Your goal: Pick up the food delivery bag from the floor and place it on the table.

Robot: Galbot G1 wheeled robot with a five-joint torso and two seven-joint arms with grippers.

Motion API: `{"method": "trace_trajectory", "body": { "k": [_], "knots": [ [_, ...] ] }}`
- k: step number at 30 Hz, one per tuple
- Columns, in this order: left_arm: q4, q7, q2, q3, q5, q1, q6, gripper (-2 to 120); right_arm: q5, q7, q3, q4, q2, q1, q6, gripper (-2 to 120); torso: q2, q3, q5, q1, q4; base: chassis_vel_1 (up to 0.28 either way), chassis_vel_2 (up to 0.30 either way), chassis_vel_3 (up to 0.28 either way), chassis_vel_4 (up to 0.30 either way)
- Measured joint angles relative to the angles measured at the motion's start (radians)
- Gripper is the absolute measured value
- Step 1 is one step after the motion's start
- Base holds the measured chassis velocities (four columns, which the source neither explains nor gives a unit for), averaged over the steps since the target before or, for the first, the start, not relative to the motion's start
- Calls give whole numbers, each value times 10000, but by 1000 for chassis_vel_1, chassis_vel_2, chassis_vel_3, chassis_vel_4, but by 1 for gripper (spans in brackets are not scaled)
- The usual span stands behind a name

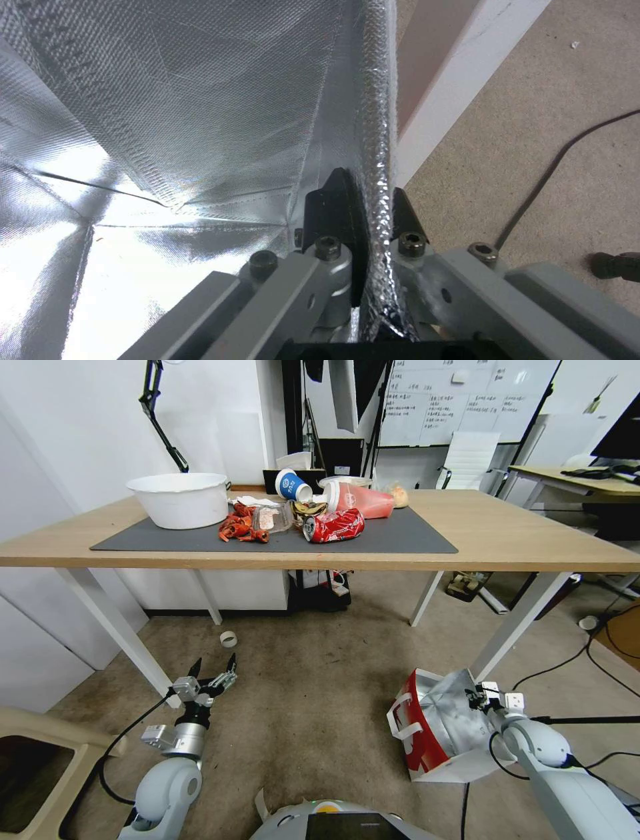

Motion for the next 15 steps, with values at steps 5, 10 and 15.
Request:
{"method": "trace_trajectory", "body": {
  "k": [5,10,15],
  "knots": [
    [23,18,12,-5,58,-1,-52,100,199,73,24,116,0,-69,-2,0,0,0,0,1,0,0,0,0,0],
    [32,35,19,-9,138,4,-64,100,1033,290,88,857,-48,-459,-84,0,0,1,2,0,-1,0,0,0,0],
    [105,-15,39,-36,164,-60,-69,100,4119,1387,331,2516,-473,-887,-1144,0,0,1,1,0,0,0,0,0,0]
  ]
}}
